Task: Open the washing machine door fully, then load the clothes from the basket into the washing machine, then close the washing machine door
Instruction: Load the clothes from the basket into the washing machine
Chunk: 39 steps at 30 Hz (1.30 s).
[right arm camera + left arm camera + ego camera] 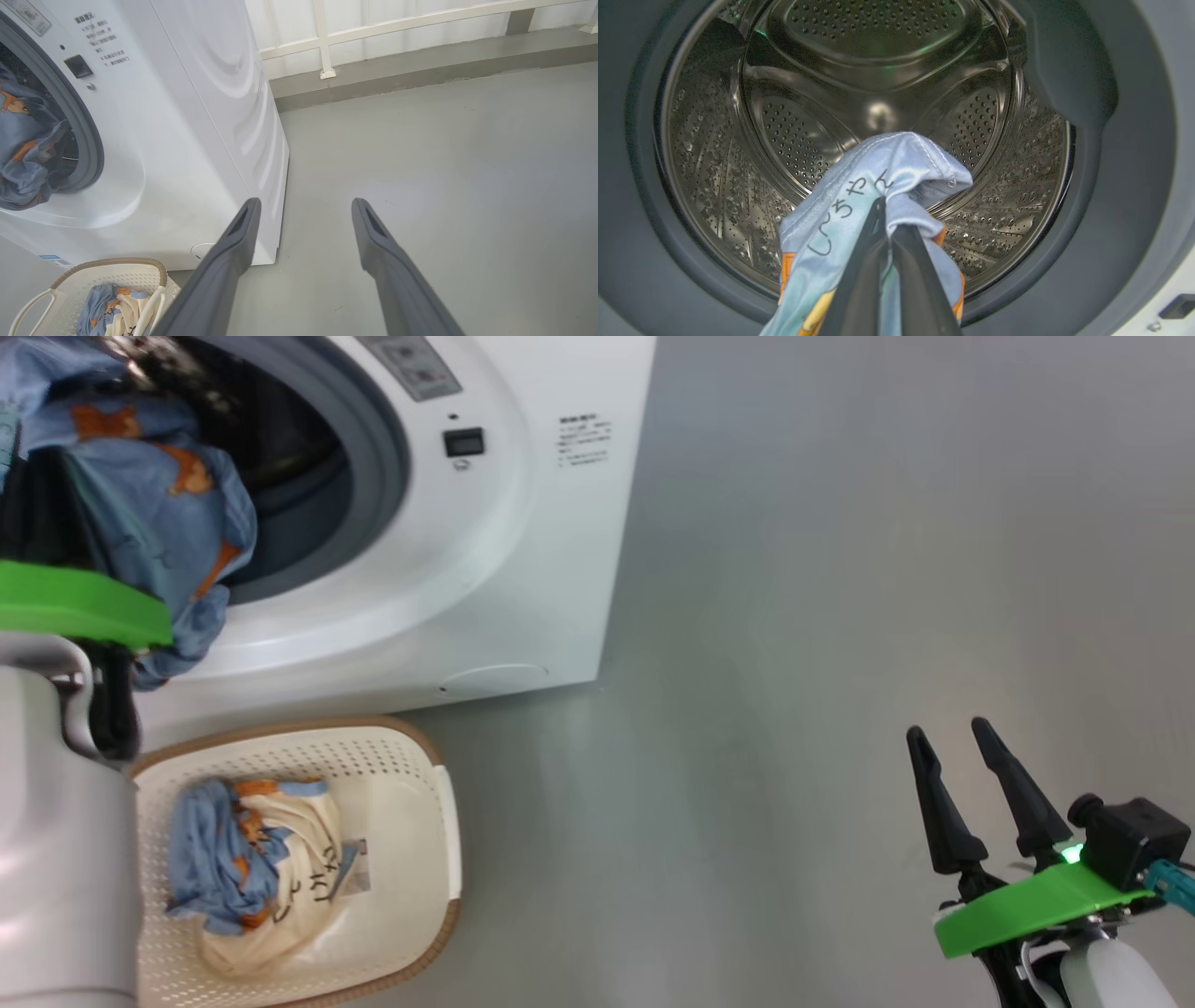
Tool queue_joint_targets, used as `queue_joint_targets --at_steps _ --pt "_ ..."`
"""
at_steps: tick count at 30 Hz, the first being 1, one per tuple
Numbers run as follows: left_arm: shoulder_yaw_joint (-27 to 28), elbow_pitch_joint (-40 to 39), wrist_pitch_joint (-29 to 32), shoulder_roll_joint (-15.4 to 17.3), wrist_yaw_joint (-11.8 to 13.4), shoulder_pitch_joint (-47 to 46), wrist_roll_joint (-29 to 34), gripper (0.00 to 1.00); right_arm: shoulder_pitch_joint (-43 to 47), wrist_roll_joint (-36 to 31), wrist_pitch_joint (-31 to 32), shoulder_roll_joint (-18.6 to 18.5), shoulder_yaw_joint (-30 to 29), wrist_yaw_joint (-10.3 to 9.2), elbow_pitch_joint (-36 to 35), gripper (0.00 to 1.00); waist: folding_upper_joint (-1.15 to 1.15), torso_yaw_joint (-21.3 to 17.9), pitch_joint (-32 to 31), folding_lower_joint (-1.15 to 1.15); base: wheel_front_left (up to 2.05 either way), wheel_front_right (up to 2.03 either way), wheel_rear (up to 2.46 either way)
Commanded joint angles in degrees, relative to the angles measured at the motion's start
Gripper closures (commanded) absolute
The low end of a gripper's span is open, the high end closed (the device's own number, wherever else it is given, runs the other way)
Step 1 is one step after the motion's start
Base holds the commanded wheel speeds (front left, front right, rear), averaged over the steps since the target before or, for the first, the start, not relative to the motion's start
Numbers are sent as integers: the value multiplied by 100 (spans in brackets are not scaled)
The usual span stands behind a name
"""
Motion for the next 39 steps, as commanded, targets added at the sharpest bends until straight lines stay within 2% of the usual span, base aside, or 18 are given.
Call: queue_joint_targets --at_steps 1,10,14,19,25,27,29,30,39 --pt "123 -22 -46 319 -17 -206 -21 100 -96 1 -69 -17 162 9 -136 0 0 -161 164 0 0 0 0" --pt "-11 1179 -46 597 -17 -1044 114 100 -294 4 -69 74 253 9 -181 0 0 -395 496 0 0 0 0" --pt "34 1314 -46 680 -9 -1423 169 100 -371 12 -69 103 269 9 -195 0 0 -462 638 0 0 0 0" --pt "168 653 -46 742 1 -1827 359 100 -463 3 -69 147 273 9 -221 0 0 -496 822 0 0 0 0" --pt "432 -629 -46 625 -8 -1882 621 100 -565 -12 -69 193 278 9 -222 0 0 -509 944 0 0 0 0" --pt "479 -726 -46 589 -9 -1844 635 100 -579 -11 -69 199 286 9 -217 0 0 -508 953 0 0 0 0" --pt "519 -566 -46 512 -12 -1725 645 39 -593 -15 -69 208 303 9 -200 0 0 -505 946 0 0 0 0" --pt "505 -488 -46 505 -13 -1691 678 0 -597 -16 -69 214 312 9 -194 0 0 -507 944 0 0 0 0" --pt "603 -137 -46 457 -16 -1483 720 0 -604 -6 -69 193 327 9 -189 0 0 -498 910 0 0 0 0"
